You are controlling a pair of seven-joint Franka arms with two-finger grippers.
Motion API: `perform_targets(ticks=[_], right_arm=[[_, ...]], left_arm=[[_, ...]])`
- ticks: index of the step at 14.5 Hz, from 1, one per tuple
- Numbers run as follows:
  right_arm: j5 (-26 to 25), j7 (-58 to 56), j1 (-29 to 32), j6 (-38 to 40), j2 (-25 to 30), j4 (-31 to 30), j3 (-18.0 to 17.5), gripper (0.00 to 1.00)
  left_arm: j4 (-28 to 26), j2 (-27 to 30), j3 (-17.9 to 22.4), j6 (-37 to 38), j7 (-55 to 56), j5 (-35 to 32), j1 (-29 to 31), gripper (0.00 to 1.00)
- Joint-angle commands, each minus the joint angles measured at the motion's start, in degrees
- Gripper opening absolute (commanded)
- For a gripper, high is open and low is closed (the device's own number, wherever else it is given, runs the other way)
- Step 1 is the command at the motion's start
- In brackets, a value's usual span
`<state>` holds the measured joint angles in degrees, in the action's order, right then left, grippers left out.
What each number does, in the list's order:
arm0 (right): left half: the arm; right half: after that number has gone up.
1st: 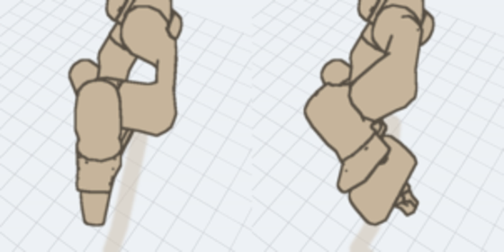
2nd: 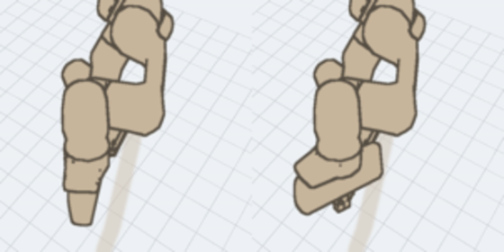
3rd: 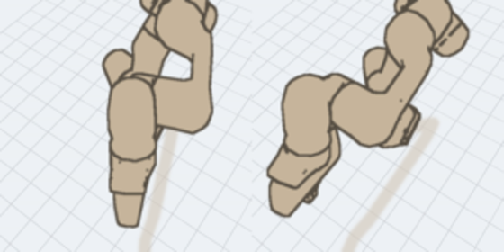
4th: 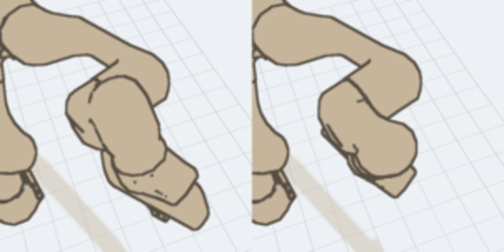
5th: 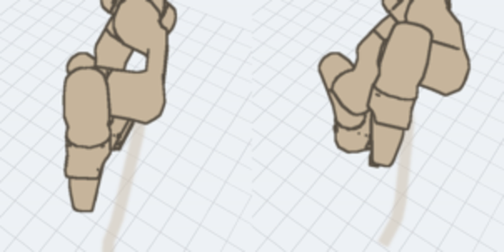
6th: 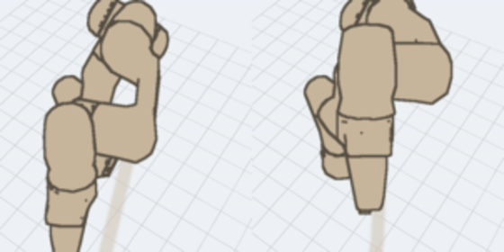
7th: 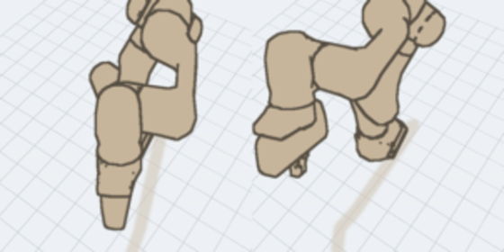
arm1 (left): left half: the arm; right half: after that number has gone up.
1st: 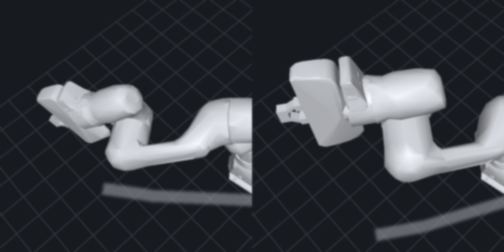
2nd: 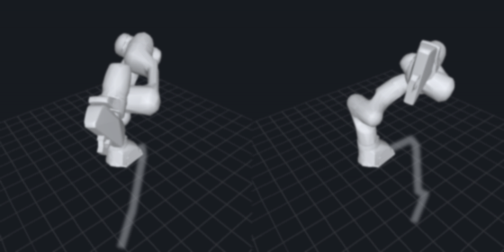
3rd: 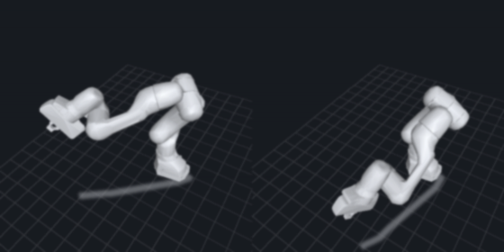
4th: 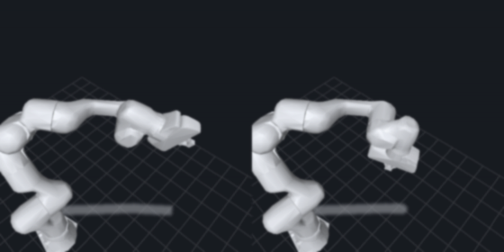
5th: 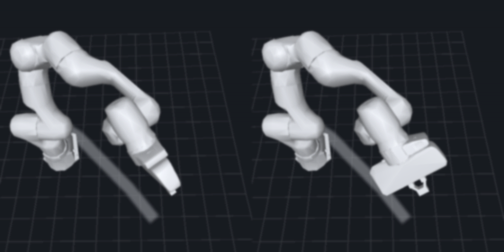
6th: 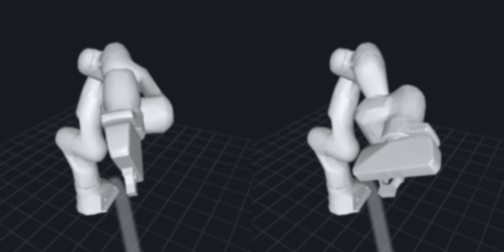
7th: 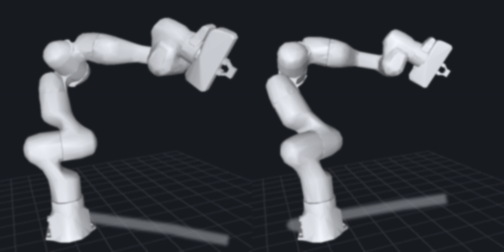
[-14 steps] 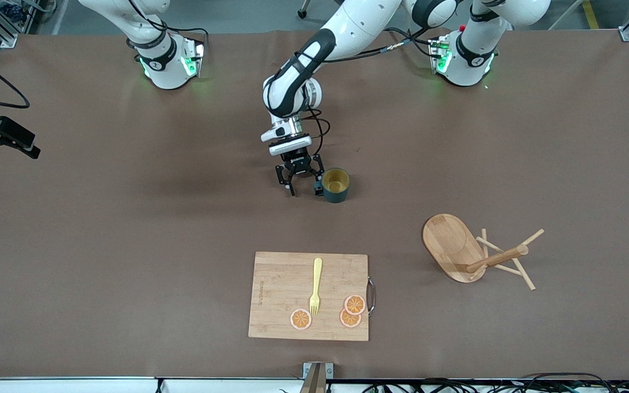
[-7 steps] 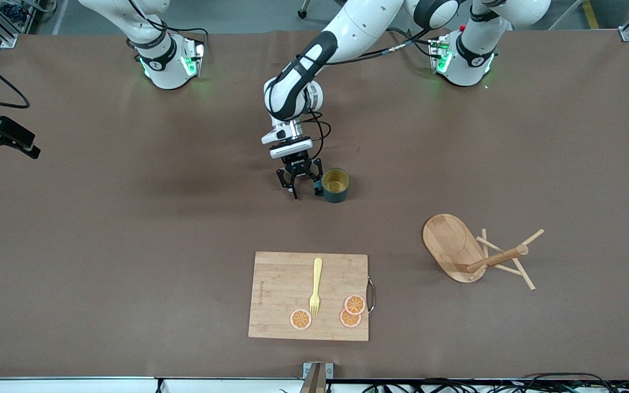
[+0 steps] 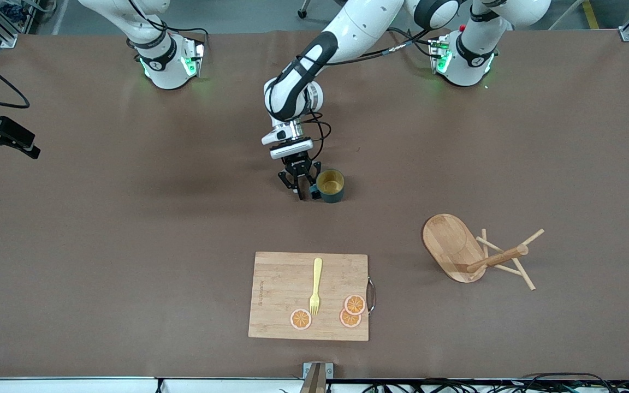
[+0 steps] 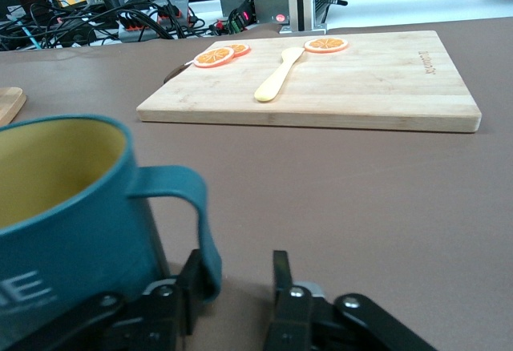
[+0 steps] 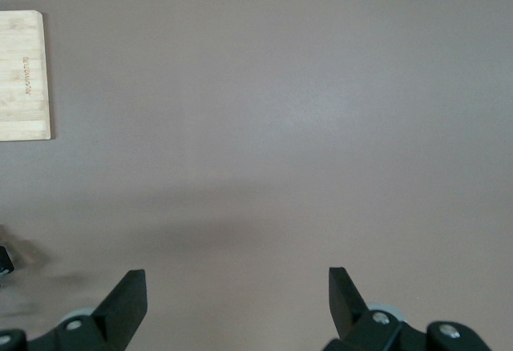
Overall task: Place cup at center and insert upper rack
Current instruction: 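Close the left gripper on the mug handle, then lift the mug with the left gripper toward the wooden stand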
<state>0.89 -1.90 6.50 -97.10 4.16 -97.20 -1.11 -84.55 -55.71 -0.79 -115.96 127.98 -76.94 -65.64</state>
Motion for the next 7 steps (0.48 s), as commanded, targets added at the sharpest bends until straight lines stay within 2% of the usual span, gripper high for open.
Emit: perform_targets(ticks=[1,5,7], right_arm=[[-0.8,-0.6,0.4,-0.2,1.5,-1.2,-0.4,1.00],[-0.8,-0.6,0.4,-0.2,1.5,-1.2,-0.4,1.00],[-0.8,-0.6,0.4,-0.2,1.5,-1.2,-0.5,1.00]], left_arm=[[1.1,-0.4,0.0,-0.6,0.4,-0.9,0.3,0.36],[1.1,0.2,0.0,-0.6,0.8,-0.5,0.4,0.23],[1.1,0.2,-0.1,-0.6,0.8,-0.3,0.5,0.13]])
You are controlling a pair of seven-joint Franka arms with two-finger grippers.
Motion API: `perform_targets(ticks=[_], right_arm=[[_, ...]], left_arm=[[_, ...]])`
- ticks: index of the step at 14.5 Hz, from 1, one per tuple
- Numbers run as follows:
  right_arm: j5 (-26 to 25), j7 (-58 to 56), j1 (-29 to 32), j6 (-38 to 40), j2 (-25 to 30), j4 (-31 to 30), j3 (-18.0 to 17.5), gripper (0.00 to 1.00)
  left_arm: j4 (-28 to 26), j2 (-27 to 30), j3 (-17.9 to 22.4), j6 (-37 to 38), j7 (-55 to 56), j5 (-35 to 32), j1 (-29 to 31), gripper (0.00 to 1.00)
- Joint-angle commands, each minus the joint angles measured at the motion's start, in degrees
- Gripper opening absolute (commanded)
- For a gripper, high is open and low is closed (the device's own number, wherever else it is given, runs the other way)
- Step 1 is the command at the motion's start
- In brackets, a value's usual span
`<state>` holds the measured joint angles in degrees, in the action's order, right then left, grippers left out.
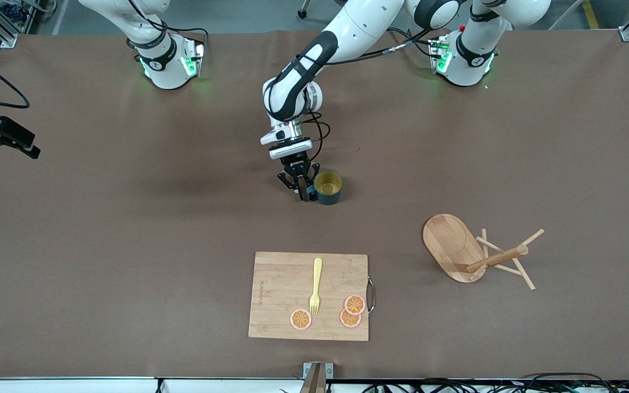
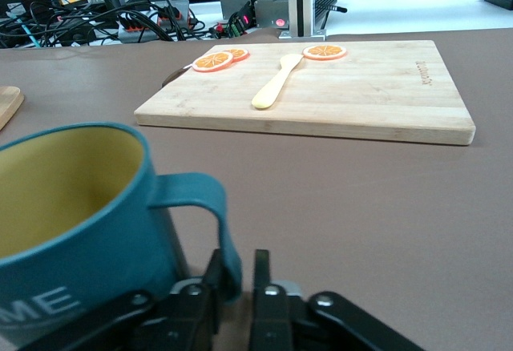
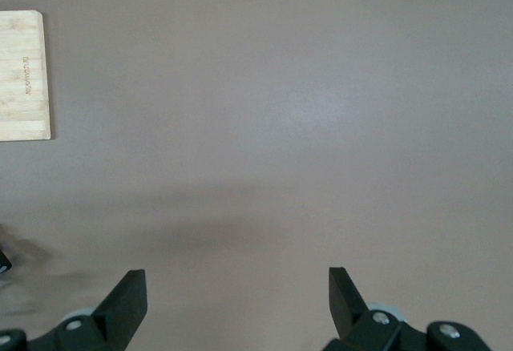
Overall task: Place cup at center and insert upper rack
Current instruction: 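Lift the mug with the left gripper toward the wooden stand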
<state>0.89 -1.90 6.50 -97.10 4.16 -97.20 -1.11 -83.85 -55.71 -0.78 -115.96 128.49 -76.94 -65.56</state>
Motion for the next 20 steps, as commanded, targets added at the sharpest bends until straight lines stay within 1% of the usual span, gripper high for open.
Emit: perform_targets(ticks=[1,5,7,10,11,15,18,20], right_arm=[[-0.8,-0.6,0.4,-0.1,1.5,-1.2,-0.4,1.00],[-0.8,-0.6,0.4,-0.1,1.5,-1.2,-0.5,1.00],[-0.8,-0.6,0.4,-0.1,1.5,-1.2,-0.4,1.00],[-0.8,-0.6,0.4,0.0,1.5,-1.2,-0.4,1.00],[-0.8,-0.6,0.4,0.1,1.5,-1.2,-0.4,1.00],[-0.8,-0.6,0.4,0.1,1.5,-1.2,-0.4,1.00],[-0.8,-0.6,0.4,0.1,1.5,-1.2,-0.4,1.00],[-0.8,-0.6,0.4,0.1,1.5,-1.2,-0.4,1.00]], left_arm=[[0.4,0.2,-0.1,-0.6,0.4,-0.2,0.5,0.10],[0.6,0.9,-0.2,-0.6,0.3,2.0,0.7,0.01],[0.8,1.9,-0.3,-0.6,0.1,3.1,0.9,0.00],[2.3,3.5,-0.7,-0.8,-0.4,8.4,1.7,0.00],[2.5,4.8,-0.7,-1.6,-0.4,10.5,2.3,0.00],[2.6,10.6,-0.7,-3.8,-1.6,21.2,4.8,0.00],[2.6,15.6,-0.7,-4.4,-2.2,33.6,7.6,0.00],[2.6,18.9,-0.7,-5.0,-5.3,40.9,9.5,0.01]])
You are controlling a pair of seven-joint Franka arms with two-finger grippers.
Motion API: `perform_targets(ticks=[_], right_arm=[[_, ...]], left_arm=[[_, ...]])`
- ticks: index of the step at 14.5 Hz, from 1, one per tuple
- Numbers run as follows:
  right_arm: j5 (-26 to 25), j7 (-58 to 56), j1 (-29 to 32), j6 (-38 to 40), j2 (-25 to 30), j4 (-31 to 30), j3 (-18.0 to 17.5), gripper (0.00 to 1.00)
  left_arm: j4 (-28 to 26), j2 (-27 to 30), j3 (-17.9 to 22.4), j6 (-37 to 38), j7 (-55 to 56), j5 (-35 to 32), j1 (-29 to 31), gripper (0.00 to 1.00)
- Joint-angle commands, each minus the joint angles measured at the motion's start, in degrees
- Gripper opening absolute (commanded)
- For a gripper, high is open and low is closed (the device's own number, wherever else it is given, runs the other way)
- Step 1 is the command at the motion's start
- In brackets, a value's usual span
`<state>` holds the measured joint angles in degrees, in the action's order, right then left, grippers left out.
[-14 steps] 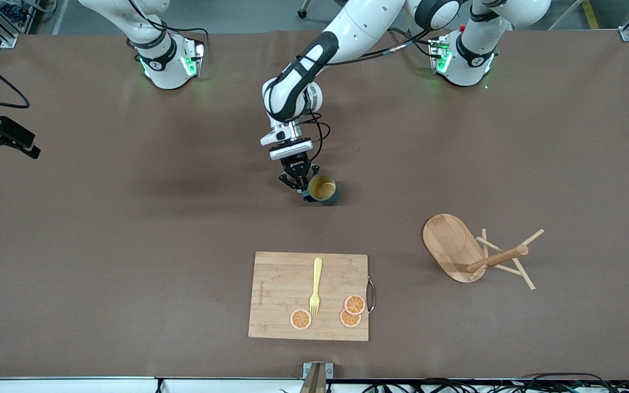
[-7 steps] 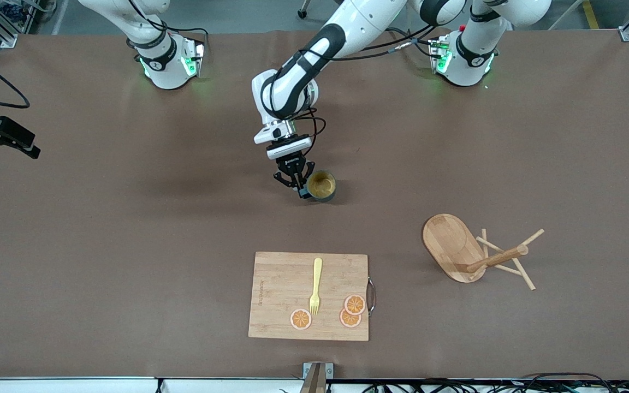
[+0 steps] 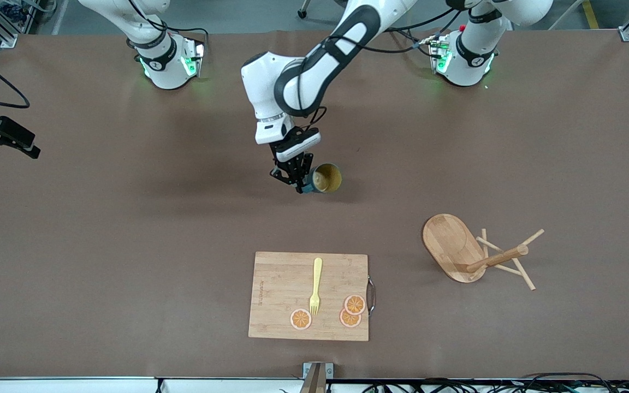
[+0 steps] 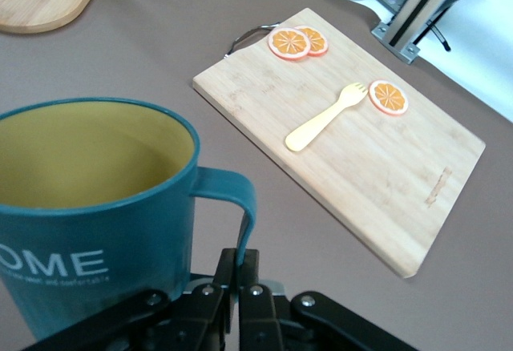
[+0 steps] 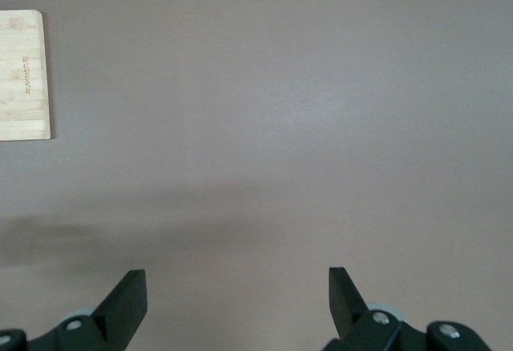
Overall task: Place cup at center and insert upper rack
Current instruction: 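Lift the mug with the left gripper toward the wooden stand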
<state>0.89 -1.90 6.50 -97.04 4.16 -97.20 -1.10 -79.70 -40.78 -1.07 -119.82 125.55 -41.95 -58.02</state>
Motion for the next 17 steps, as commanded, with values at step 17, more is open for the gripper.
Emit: perform_targets(ticks=[17], right_arm=[[-0.7,-0.5,0.4,-1.3,1.5,-1.0,-0.4,1.00]], left_arm=[[-9.5,23.5,-0.3,-1.1,-26.4,59.6,25.5,0.01]])
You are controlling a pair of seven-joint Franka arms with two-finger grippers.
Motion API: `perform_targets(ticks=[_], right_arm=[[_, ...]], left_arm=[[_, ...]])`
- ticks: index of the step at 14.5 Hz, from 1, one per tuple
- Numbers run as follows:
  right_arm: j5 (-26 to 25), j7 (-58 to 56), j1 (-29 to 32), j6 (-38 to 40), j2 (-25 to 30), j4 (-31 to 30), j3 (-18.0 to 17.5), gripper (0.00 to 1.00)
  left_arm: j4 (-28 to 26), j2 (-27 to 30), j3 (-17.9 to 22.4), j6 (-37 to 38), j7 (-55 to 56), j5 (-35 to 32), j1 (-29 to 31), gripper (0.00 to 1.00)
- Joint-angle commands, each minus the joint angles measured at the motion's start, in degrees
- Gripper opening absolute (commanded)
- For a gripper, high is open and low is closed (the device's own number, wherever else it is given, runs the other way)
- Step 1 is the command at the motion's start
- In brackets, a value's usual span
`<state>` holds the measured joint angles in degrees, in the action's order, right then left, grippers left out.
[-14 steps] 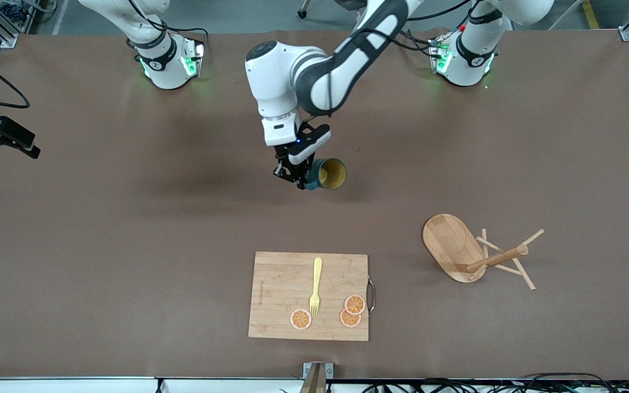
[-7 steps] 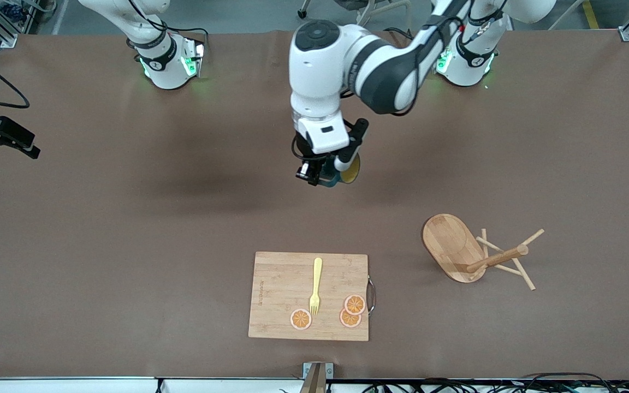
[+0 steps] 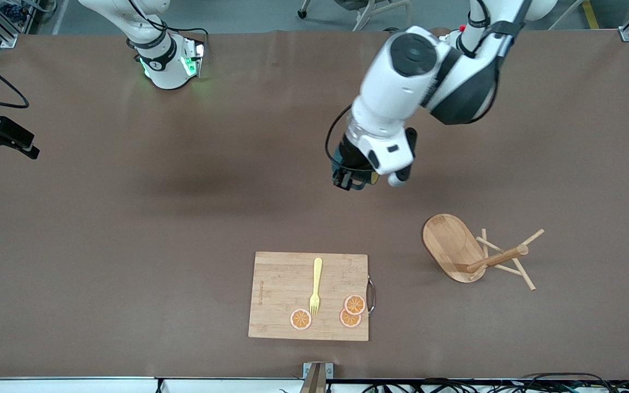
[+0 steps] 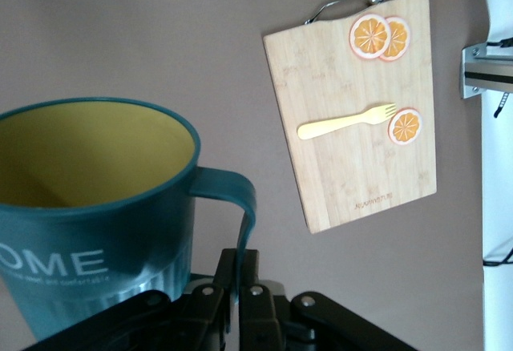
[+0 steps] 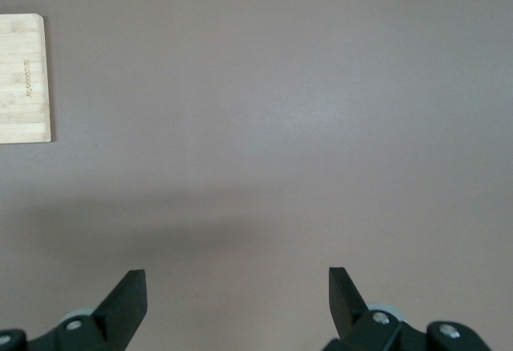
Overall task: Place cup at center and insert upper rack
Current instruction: 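Lower the mug handle over a stand peg with the left gripper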
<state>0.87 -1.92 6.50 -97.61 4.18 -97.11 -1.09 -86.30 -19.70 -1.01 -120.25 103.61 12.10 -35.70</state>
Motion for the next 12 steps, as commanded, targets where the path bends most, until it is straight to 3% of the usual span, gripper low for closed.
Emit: perform_targets(ticks=[1,7,12], right_arm=[[-0.6,-0.5,0.4,-0.7,1.4,-1.1,-0.4,1.00],[-0.6,-0.5,0.5,-0.1,1.4,-1.1,-0.4,1.00],[-0.7,-0.5,0.5,-0.2,1.4,-1.1,-0.4,1.00]], left_arm=[[-2.9,2.5,-0.4,-0.7,-5.6,7.2,4.5,0.01],[-4.8,2.0,-0.4,-0.7,-16.0,16.3,13.6,0.01],[-5.4,1.3,-0.4,-0.5,-24.0,19.6,18.6,0.01]])
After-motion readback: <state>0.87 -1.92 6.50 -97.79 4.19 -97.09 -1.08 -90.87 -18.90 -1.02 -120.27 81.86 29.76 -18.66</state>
